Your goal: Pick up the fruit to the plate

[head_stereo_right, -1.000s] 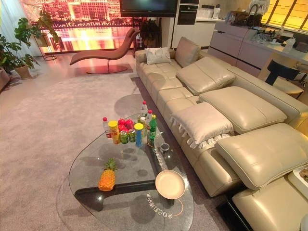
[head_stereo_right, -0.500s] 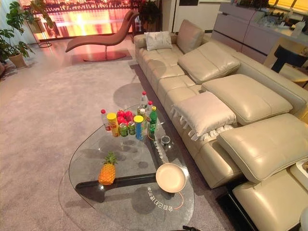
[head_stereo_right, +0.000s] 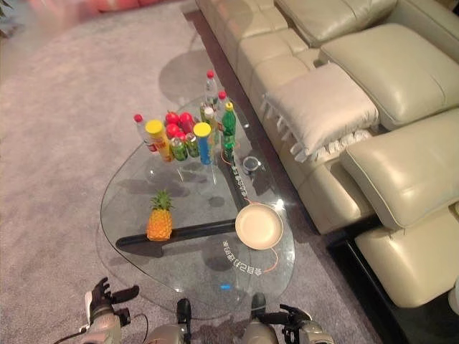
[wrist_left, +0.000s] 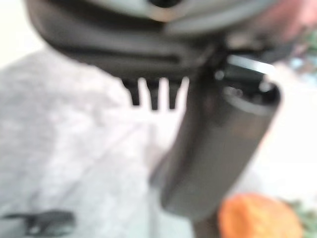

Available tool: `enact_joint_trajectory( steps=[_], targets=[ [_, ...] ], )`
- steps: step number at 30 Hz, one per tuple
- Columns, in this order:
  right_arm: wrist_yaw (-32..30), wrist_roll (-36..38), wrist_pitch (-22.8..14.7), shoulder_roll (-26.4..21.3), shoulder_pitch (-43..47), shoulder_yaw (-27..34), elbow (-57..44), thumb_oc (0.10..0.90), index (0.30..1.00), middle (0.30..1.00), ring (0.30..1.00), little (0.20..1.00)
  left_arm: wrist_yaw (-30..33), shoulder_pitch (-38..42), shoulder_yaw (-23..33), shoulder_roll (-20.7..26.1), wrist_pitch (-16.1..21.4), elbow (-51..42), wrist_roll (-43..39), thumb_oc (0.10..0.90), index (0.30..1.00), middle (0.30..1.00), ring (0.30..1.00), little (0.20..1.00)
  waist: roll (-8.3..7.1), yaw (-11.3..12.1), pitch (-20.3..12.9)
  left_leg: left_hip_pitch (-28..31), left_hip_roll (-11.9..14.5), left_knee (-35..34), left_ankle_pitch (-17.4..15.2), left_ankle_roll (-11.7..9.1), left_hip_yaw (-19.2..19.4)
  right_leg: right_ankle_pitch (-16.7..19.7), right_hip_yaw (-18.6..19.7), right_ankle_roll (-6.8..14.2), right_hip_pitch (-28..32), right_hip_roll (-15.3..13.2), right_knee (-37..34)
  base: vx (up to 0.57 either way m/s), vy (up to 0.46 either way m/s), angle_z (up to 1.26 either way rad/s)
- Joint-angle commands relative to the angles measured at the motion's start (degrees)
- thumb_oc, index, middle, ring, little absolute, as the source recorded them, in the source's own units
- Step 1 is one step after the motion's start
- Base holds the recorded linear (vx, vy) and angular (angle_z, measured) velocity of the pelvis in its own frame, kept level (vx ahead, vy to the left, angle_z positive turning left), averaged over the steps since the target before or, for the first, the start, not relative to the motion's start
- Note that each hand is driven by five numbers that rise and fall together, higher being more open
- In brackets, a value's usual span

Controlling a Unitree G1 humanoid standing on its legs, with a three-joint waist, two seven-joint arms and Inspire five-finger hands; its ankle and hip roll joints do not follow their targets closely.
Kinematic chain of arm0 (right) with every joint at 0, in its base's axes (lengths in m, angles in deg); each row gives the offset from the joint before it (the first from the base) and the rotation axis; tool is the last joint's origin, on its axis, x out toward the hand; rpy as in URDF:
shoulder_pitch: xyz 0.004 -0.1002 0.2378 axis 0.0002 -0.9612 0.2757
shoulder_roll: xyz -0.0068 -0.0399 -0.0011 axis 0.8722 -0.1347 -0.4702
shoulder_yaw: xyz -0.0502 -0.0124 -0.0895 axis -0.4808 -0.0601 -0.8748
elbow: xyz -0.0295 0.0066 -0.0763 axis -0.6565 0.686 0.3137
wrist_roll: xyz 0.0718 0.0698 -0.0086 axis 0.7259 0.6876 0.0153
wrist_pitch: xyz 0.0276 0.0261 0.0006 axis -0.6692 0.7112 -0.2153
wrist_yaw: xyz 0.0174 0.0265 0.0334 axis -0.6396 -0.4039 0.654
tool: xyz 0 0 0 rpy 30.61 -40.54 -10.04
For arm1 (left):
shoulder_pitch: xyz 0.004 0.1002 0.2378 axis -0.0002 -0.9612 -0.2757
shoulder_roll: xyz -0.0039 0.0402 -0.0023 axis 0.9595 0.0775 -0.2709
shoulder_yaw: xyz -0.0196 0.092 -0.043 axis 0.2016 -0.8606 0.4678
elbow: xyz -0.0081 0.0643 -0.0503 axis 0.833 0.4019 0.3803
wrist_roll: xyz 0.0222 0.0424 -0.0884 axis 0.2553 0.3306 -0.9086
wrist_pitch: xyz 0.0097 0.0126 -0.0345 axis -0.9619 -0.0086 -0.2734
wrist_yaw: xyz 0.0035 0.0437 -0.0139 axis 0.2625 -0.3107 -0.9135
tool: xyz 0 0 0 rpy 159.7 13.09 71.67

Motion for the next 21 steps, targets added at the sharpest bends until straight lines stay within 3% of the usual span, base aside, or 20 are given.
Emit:
enact_joint_trajectory(
  steps=[1, 8, 21],
  targets=[
    [-2.9, 0.3, 0.5, -2.9, -2.8, -3.4, 1.3, 0.8, 0.9, 0.9, 0.9, 0.9, 4.5, 1.1, -0.2, 3.6, 4.1, -0.4, 2.0, 0.8, 0.9, 0.9, 0.9, 0.9, -1.27, -0.8, 0.0, -3.3, -5.7, 4.2, -3.8, 2.8, 0.1, -7.3, 0.3, -3.5, -3.2, 5.2, 8.1, -0.07, 0.018, 0.01],
    [-5.8, 3.1, -0.2, -3.9, -2.6, -4.4, -2.3, 0.8, 0.9, 0.9, 0.9, 0.9, 7.6, 5.5, -0.2, 7.8, 4.9, -11.4, 2.5, 0.8, 0.9, 0.9, 0.9, 0.9, -1.78, -1.1, 4.4, -8.1, -6.6, 8.6, -4.3, 3.0, 0.7, -7.6, 0.4, -4.1, -7.0, 5.3, 10.8, -0.06, 0.003, -0.01],
    [-7.7, 7.9, -0.1, -4.9, -2.4, -6.6, -8.0, 0.8, 0.9, 0.9, 0.9, 0.9, 8.9, 15.0, -0.2, 17.2, -3.0, -24.8, 3.0, 0.8, 0.9, 0.9, 0.9, 0.9, -2.59, -1.1, 10.4, -16.2, -6.4, 17.2, -5.2, 2.8, 2.2, -8.0, -1.5, -4.7, -13.4, 4.3, 16.4, -0.04, -0.023, 0.02]
  ],
)
